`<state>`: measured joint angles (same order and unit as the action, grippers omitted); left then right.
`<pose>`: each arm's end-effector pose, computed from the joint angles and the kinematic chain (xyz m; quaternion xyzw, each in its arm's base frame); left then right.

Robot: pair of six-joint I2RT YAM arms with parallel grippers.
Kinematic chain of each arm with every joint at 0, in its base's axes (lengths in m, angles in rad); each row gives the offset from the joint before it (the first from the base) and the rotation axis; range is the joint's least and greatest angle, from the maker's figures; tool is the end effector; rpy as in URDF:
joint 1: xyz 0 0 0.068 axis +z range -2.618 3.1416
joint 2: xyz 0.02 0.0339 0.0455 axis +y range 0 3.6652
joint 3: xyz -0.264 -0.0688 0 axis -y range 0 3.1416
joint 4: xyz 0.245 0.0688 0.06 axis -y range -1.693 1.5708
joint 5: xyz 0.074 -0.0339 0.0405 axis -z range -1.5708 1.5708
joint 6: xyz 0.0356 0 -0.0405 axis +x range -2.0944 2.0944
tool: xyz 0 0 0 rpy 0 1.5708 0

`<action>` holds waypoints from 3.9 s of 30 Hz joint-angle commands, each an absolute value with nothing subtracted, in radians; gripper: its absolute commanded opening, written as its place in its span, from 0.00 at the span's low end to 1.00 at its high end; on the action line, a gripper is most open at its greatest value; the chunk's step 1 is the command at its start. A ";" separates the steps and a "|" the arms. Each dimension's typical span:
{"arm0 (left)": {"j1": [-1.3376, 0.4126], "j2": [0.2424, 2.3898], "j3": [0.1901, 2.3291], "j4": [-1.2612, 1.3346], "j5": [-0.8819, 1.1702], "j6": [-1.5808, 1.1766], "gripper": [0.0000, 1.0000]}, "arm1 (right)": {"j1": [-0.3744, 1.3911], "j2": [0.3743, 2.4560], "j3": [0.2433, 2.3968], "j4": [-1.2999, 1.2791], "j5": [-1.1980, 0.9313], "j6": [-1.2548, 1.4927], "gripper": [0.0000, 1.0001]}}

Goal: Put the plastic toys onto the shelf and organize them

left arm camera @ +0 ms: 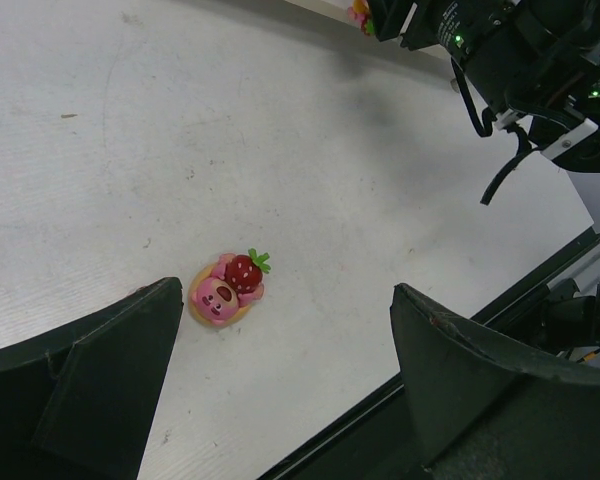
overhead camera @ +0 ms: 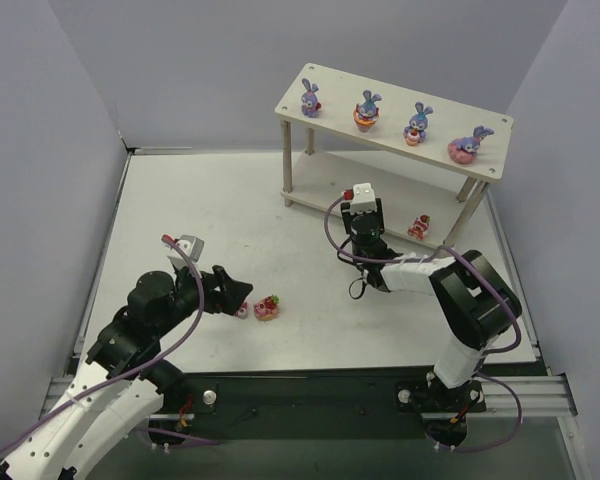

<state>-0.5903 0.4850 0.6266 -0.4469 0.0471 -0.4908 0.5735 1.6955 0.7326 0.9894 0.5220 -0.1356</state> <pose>0.1029 -0.0710 0.2976 0.0540 0.8045 -0.3205 0.4971 0.3010 0.1733 0.2114 -0.0606 0.6963 -0.0254 0.7147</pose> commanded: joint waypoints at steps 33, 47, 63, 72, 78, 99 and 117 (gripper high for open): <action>-0.595 0.522 0.612 -0.391 0.043 -0.485 0.95 | 0.336 1.617 0.677 1.091 0.213 0.061 0.43; -0.595 0.523 0.614 -0.393 0.040 -0.485 0.95 | 0.321 1.626 0.678 1.077 0.215 0.081 0.66; -0.595 0.517 0.617 -0.397 0.026 -0.483 0.95 | 0.341 1.494 0.652 1.050 0.150 0.097 0.80; -0.595 0.502 0.614 -0.400 0.023 -0.486 0.95 | 0.446 1.384 0.672 0.859 0.068 0.078 0.82; -0.595 0.471 0.627 -0.437 0.014 -0.492 0.95 | 0.575 1.315 0.687 0.637 -0.291 0.078 0.80; -0.595 0.384 0.624 -0.502 -0.021 -0.502 0.95 | 0.926 1.552 0.778 0.586 -0.193 0.416 0.77; -0.595 0.384 0.629 -0.505 -0.026 -0.497 0.95 | 1.003 1.704 0.856 0.523 -0.183 0.433 0.57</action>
